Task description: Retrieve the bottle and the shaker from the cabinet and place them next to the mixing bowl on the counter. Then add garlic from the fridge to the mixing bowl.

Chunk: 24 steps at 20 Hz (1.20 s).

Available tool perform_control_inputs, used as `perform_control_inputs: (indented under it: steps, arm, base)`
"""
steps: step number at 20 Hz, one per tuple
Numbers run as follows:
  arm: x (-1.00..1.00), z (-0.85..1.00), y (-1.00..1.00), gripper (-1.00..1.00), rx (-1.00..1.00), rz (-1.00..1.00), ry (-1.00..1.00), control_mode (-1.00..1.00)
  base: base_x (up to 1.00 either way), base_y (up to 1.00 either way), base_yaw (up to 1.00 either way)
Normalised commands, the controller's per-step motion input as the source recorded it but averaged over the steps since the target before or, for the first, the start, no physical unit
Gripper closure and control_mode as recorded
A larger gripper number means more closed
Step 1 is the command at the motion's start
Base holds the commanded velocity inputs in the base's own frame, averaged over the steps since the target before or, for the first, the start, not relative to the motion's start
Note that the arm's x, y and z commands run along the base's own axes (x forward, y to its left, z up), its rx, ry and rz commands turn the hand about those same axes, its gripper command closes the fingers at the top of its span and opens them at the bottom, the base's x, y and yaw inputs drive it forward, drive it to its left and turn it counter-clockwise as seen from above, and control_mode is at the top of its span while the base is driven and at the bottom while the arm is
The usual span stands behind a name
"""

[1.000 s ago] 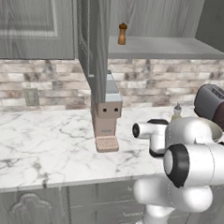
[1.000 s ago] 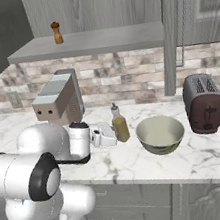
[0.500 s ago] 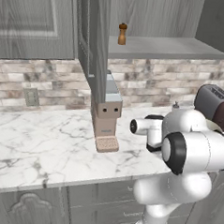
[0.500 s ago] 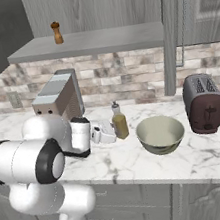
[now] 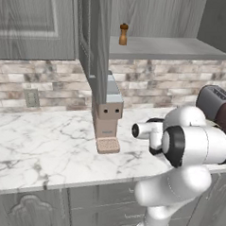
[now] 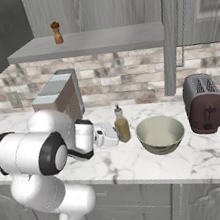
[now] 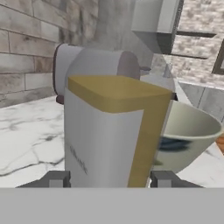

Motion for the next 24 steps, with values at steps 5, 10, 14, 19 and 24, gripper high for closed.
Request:
perform_control_inputs:
  steps: [5, 10, 14, 19, 24]
  arm:
    - [0.00, -0.34, -0.13, 1.00, -0.01, 0.00, 0.00, -1.00]
    - [0.00, -0.29, -0.10, 1.00, 0.00, 0.00, 0.00, -1.00]
    - [0.00, -0.32, -0.11, 1.00, 0.00, 0.00, 0.00, -1.00]
    - [0.00, -0.27, -0.05, 1.00, 0.00, 0.00, 0.00, -1.00]
    - [0.02, -0.22, 0.00, 1.00, 0.00, 0.00, 0.00, -1.00]
  base:
    - [0.00, 0.00, 0.00]
    - [0.00, 0.00, 0.00]
    - [0.00, 0.00, 0.00]
    - [0.00, 0.00, 0.00]
    - [0.00, 0.00, 0.00]
